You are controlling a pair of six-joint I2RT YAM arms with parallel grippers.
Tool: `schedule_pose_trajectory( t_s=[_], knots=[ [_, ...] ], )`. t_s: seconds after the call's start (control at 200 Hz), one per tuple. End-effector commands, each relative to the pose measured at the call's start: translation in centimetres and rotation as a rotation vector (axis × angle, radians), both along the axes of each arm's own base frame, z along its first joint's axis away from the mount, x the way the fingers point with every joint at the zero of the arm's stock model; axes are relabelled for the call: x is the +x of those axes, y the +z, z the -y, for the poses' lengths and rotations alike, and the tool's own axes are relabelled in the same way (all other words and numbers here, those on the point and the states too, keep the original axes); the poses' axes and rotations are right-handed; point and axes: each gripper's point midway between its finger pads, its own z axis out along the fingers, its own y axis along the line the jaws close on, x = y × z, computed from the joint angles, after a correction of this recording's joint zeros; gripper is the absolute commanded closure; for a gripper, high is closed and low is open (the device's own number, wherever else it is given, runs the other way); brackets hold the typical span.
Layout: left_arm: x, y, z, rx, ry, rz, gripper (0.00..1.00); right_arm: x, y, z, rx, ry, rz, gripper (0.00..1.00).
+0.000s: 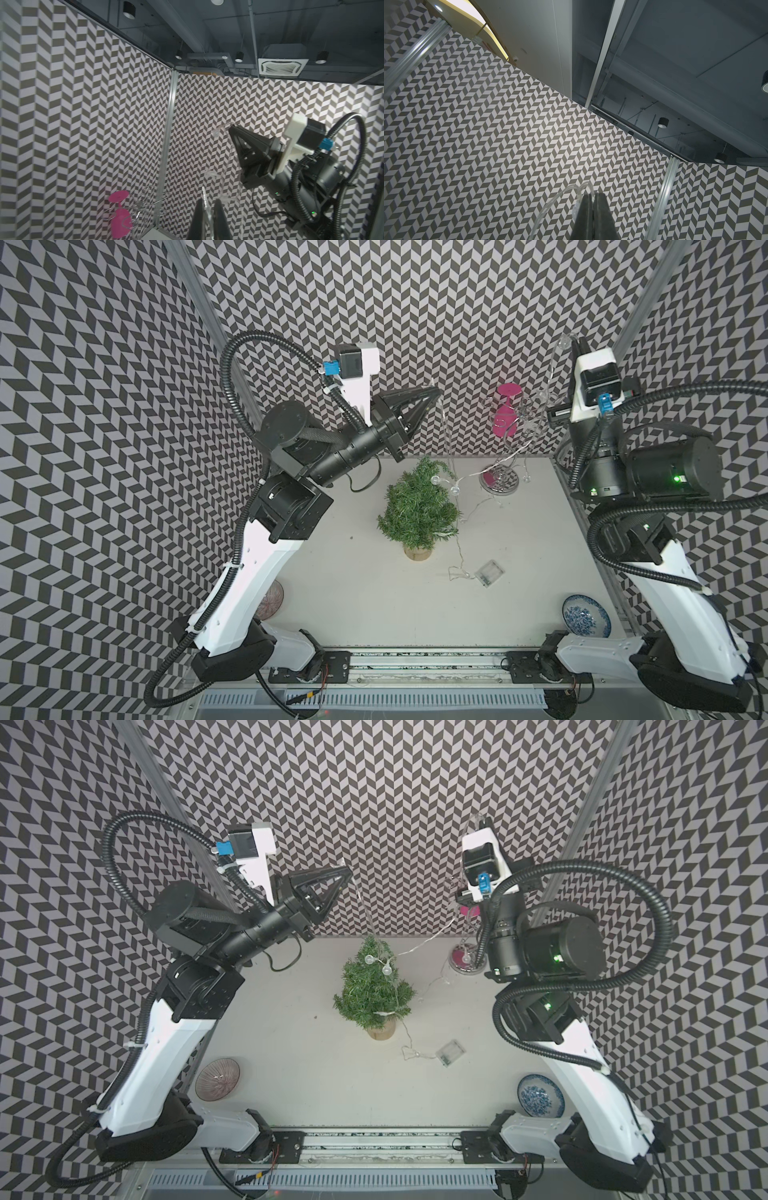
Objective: Wrap string light around the christmas tree
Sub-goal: Wrap the light string around the Christmas tree.
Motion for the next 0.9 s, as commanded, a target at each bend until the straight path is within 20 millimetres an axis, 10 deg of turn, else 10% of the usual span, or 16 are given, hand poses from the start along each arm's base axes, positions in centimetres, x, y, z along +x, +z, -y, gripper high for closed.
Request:
schedule_pose_trajectory(
  t_s=[0.0, 0.19, 0.896],
  knots=[
    [1.1, -0.2, -1.1, -0.003, 0.006, 0.006, 1.0, 0.1, 0.7, 0.3, 0.025, 0.019, 0.038, 1.0],
    [2.9, -1.6, -0.3, 0.063, 0.026, -0.012, 1.0, 1.5, 0.4, 0.4, 0.024, 0.018, 0.03, 1.0],
    [5.1, -2.6, -8.8, 0.011, 0.159, -0.02, 1.0, 2.8, -0.5, -0.6, 0.029, 0.076, 0.013, 1.0]
  ],
)
